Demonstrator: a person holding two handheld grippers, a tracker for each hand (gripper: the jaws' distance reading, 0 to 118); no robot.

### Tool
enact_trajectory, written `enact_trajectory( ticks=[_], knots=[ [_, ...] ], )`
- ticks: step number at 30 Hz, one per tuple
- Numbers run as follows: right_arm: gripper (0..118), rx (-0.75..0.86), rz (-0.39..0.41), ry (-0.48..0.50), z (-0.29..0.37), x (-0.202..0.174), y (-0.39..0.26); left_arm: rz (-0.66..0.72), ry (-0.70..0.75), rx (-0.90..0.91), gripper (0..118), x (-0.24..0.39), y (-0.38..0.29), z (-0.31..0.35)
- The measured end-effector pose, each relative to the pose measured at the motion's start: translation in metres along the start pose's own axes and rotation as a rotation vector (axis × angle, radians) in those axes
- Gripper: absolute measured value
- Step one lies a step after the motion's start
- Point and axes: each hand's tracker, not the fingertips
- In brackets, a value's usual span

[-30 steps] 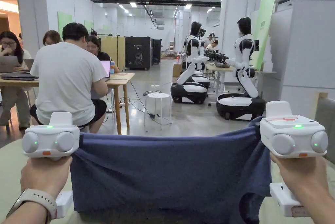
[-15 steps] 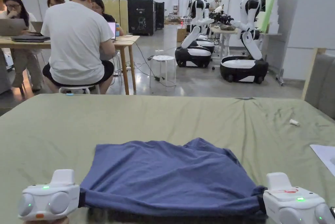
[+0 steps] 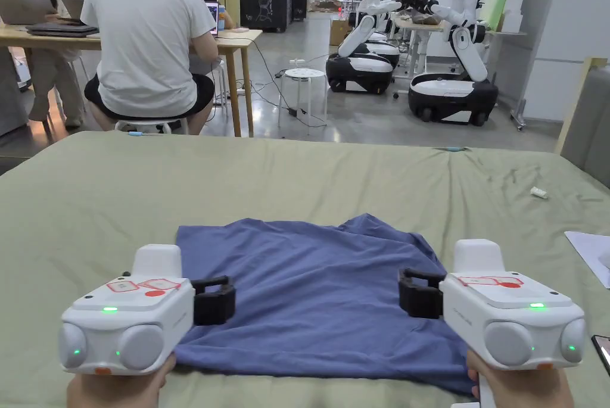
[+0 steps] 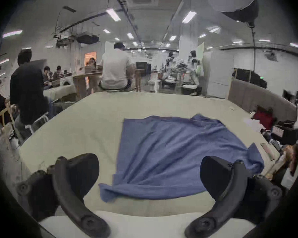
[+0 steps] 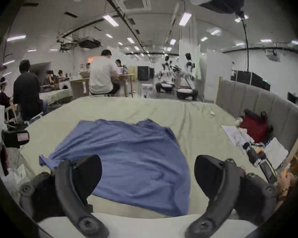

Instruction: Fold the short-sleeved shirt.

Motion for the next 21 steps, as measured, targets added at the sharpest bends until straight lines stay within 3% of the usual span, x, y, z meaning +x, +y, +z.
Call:
enact_trajectory(
  ticks=[1,2,3,4,5,8,12,17,18,20,21],
  knots=[
    [104,-0.006,-0.003,0.013,0.000,-0.007,0.000,-0.021,-0.014,-0.006,113,0.006,-0.002,0.000],
    [87,-0.004,-0.007,0.023,-0.002,-0.012,-0.002,-0.045,-0.015,-0.010,102,0.010,-0.004,-0.001],
    [56,0.000,-0.007,0.022,-0.003,-0.017,-0.004,-0.076,-0.018,-0.026,77,0.014,-0.006,-0.002],
    [8,-0.003,0.015,0.000,-0.005,-0.023,-0.006,-0.087,0.003,-0.033,22,0.017,-0.009,-0.001],
    [0,0.000,0.042,-0.023,-0.005,-0.027,-0.008,-0.088,0.009,-0.037,0,0.013,-0.009,-0.001],
    [0,-0.044,0.011,0.025,-0.003,-0.025,-0.010,-0.022,-0.032,-0.102,0,-0.011,-0.013,0.001],
    [0,-0.092,0.009,-0.013,-0.009,-0.016,-0.029,0.000,0.070,-0.221,0,-0.057,-0.027,-0.003],
    [0,-0.171,-0.030,-0.011,-0.027,-0.005,-0.052,0.009,0.074,-0.331,0,-0.094,-0.047,-0.028],
    [0,-0.181,-0.032,-0.014,-0.026,-0.003,-0.056,0.005,0.065,-0.338,5,-0.097,-0.050,-0.035],
    [0,-0.208,-0.031,-0.013,-0.035,0.000,-0.061,-0.017,0.040,-0.365,83,-0.101,-0.055,-0.050],
    [0,-0.221,-0.030,-0.016,-0.039,0.002,-0.062,-0.027,0.057,-0.368,114,-0.101,-0.059,-0.060]
  ],
)
